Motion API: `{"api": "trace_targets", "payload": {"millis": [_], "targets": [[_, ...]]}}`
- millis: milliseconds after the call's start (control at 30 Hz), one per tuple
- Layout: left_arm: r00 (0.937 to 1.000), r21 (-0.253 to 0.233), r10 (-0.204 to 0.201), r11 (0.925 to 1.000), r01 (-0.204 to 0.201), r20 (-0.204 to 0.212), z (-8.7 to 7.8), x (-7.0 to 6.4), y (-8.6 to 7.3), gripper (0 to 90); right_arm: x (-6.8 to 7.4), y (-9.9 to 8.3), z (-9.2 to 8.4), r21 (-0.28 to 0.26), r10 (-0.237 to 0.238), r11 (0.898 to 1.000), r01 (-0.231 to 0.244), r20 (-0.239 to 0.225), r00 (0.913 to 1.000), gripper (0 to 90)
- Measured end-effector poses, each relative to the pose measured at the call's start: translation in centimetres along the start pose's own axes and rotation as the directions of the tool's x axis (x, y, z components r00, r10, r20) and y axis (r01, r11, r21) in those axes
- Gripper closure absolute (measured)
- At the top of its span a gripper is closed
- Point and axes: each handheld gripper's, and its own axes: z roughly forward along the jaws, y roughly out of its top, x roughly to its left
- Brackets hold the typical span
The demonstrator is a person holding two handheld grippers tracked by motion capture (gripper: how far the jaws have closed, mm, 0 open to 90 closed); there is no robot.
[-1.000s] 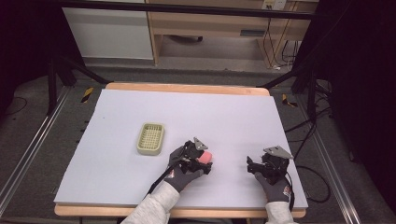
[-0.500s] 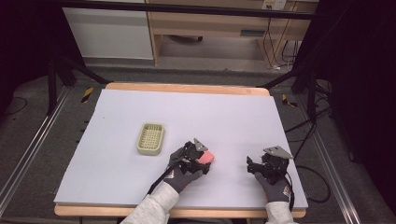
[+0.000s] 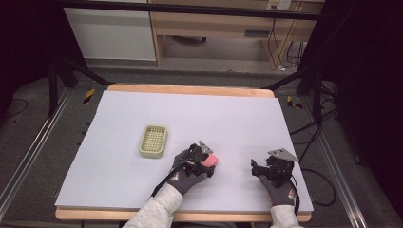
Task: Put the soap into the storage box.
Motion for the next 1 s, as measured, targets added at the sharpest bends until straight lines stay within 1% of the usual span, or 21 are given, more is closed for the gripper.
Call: {"api": "trace_targets", "payload": {"millis": [300,367,500,567,700,733,833,867,1000], "targets": [[1.0,0.002,-0.001,1.0,0.001,-0.006,0.0,-0.1,0.1,37.0,0.0,0.0,0.0,0.0,0.005,1.0,-0.005,0.002,1.0,6.9],[0.9999,0.004,0.004,1.0,-0.004,-0.012,0.0,-0.2,0.1,37.1,0.0,0.0,0.0,-0.002,0.008,1.0,-0.008,0.0,1.0,6.9],[1.0,0.0,0.003,1.0,-0.003,-0.003,0.0,-0.1,0.1,37.1,-0.1,0.0,0.0,-0.002,0.005,1.0,-0.005,0.0,1.0,6.9],[0.9999,0.004,0.012,0.9999,-0.012,0.003,-0.1,-0.2,0.1,37.2,-0.1,0.0,0.0,-0.006,0.008,1.0,-0.008,0.0,1.0,6.9],[0.9998,-0.01,0.019,0.9998,-0.019,0.007,-0.7,-0.3,0.1,37.1,-0.1,0.0,0.0,-0.003,0.01,1.0,-0.01,0.0,1.0,6.9],[0.9999,-0.019,0.014,0.9997,-0.014,0.008,-0.8,-0.4,0.2,37.2,-0.1,0.0,0.0,-0.002,0.007,1.0,-0.007,0.002,1.0,6.9],[0.9997,-0.021,0.022,0.9995,-0.022,0.01,-1.4,-0.3,0.3,37.1,-0.1,0.0,0.0,-0.001,0.007,1.0,-0.007,-0.001,1.0,6.9],[0.9998,-0.029,0.017,0.9994,-0.017,0.013,-1.5,-0.3,0.4,37.1,-0.1,0.0,0.0,-0.004,0.007,1.0,-0.007,0.0,1.0,6.9],[0.9996,-0.037,0.021,0.9991,-0.02,0.016,-2.2,-0.2,0.4,37.1,-0.1,0.0,0.0,-0.002,0.01,1.0,-0.01,0.0,0.9999,6.9]]}}
